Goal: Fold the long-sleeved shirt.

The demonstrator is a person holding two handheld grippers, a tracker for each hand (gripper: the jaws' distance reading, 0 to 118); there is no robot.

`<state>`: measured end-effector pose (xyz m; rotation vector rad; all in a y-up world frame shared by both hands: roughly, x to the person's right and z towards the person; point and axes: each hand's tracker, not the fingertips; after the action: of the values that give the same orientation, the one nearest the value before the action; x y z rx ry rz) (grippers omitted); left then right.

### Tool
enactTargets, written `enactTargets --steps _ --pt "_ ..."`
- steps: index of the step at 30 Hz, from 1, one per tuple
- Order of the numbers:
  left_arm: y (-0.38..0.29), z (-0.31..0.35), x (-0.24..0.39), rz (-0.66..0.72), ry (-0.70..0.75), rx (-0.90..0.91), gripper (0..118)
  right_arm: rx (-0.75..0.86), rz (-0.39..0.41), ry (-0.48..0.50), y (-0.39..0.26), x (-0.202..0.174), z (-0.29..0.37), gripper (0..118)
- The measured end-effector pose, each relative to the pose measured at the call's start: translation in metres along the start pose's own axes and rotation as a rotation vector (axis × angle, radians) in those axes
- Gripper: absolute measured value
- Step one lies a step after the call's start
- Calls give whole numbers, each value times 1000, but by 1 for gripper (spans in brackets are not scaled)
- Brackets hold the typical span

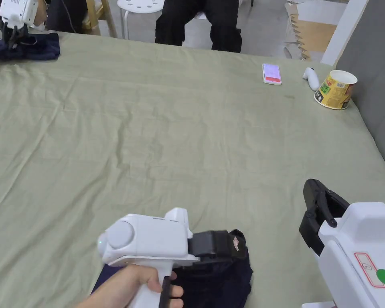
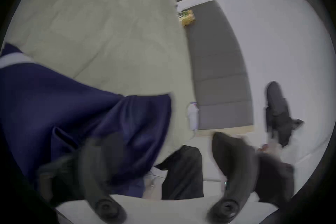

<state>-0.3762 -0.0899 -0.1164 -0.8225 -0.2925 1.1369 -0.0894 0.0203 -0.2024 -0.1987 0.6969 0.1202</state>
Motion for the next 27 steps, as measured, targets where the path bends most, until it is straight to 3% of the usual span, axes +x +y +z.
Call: enactTargets --steps 1,5,8,9,11,15,18,20,23,27 --pt "0 17 10 -40 -8 24 111 2 -1 0 0 -1 0 0" --pt "1 84 29 -169 -28 175 111 9 5 11 3 -5 0 0" --pt "8 107 4 -101 81 190 106 14 -1 18 3 -7 1 0" --pt "8 111 -12 -64 100 160 94 15 -4 20 3 -7 3 0" --pt "6 109 -43 36 115 140 51 17 -1 22 1 -8 5 0" --pt "-11 79 -86 87 250 33 9 13 0 20 0 -7 8 0" --pt "-27 59 -89 156 167 34 7 14 -3 16 -1 -6 11 0" --pt "-27 45 -90 133 107 14 5 14 5 11 -2 -5 13 0" --pt "-33 14 -71 40 165 -63 5 6 4 5 -3 -3 13 0" --pt "-43 -35 -61 50 164 -125 4 3 -7 -5 -5 1 16 0"
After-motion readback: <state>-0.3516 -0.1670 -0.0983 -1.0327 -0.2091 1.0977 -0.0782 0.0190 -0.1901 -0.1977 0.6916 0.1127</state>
